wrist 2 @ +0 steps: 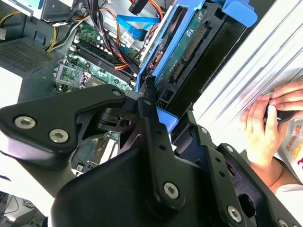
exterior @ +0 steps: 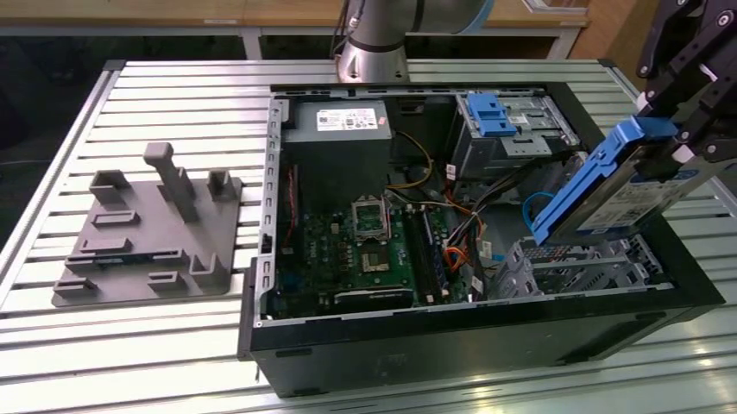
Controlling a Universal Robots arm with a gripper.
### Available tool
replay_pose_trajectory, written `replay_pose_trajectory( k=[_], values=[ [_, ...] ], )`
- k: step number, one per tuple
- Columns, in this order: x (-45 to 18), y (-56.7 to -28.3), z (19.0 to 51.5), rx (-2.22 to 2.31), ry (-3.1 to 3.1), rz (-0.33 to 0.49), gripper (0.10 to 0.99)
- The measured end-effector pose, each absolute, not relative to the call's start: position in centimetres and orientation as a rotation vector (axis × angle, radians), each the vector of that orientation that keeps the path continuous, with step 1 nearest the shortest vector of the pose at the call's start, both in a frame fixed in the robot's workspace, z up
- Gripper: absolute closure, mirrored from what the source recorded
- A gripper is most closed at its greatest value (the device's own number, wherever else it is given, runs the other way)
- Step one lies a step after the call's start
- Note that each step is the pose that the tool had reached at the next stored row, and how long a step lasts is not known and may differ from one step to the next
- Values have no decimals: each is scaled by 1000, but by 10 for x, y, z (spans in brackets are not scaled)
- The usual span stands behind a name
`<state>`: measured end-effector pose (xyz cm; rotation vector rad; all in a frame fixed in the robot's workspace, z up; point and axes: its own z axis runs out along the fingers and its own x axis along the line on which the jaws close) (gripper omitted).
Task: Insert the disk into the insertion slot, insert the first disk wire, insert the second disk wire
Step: 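Insert the disk into the insertion slot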
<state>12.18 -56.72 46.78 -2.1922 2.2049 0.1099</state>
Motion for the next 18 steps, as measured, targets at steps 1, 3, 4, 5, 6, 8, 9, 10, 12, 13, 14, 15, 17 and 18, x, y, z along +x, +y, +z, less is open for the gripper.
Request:
replay_pose_trajectory(
  k=[1, 3, 4, 5, 6, 8, 9, 10, 12, 13, 14, 15, 17, 18],
  values=[
    [122, -567, 467, -2193, 2205, 110, 725],
    [122, -567, 467, -2193, 2204, 110, 725],
    [122, -567, 466, -2193, 2204, 110, 725],
    [122, -567, 466, -2193, 2204, 110, 725],
    [122, -567, 466, -2194, 2204, 110, 725],
    [122, -567, 465, -2194, 2204, 110, 725],
    [122, -567, 465, -2194, 2203, 110, 725],
    [122, -567, 464, -2194, 2203, 110, 725],
    [122, -567, 464, -2194, 2203, 110, 725],
    [122, -567, 463, -2194, 2203, 110, 725],
    [122, -567, 463, -2194, 2203, 110, 725],
    [122, -567, 463, -2194, 2203, 110, 725],
    [122, -567, 462, -2194, 2203, 110, 725],
    [122, -567, 462, -2194, 2203, 110, 725]
  ],
)
